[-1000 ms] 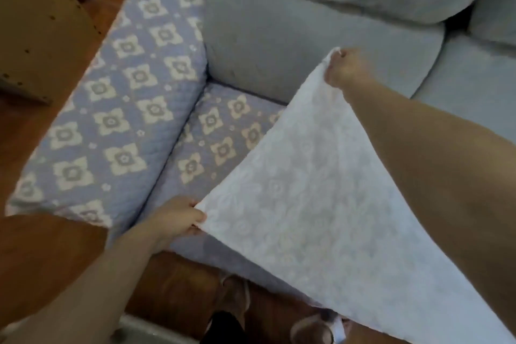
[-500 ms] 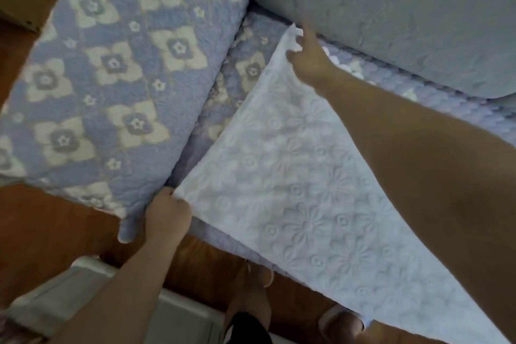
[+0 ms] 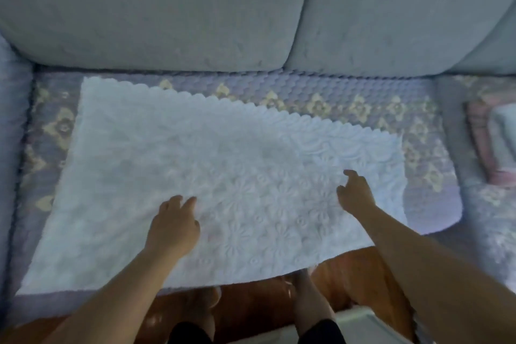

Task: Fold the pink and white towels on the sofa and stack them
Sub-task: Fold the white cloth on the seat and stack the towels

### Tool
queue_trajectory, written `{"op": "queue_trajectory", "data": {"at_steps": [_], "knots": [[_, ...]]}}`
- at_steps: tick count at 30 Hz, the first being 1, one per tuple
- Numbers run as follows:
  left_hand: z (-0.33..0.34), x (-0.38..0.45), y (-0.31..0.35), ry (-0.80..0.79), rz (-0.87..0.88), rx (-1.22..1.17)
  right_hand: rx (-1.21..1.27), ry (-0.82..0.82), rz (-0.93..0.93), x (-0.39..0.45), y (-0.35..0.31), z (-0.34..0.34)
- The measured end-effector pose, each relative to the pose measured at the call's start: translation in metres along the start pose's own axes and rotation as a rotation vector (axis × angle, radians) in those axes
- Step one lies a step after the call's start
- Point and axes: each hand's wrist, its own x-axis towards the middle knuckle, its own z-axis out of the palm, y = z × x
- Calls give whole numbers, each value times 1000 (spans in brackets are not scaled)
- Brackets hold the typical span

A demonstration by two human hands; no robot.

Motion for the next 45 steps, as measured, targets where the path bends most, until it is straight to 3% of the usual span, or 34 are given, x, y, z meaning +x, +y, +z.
{"op": "queue_trajectory", "data": {"at_steps": [5,9,16,20,23,26,29,32,35,40,43,45], "knots": [[7,51,127,-32,105,137,38,40,209,62,143,-70],[15,102,229,37,165,166,188,48,209,143,199,-97],[28,224,372,297,272,271,634,-5,137,287,185,-120],[38,253,423,254,269,327,708,-42,-4,300,169,-105],[43,254,438,302,232,417,675,159,-85,290,184,-87],[48,256,435,333,235,501,439,419,-463,269,208,-72],[54,254,431,454,330,488,241,500,-685,260,228,-62],[55,253,427,524,409,409,234,550,-656,266,232,-65],[53,255,421,486,459,368,305,521,-652,266,220,-76],[52,249,425,472,558,391,717,275,-135,276,200,-96],[56,243,421,545,646,472,545,403,-349,270,202,-92],[58,240,416,558,685,488,478,405,-464,259,206,-84]]}}
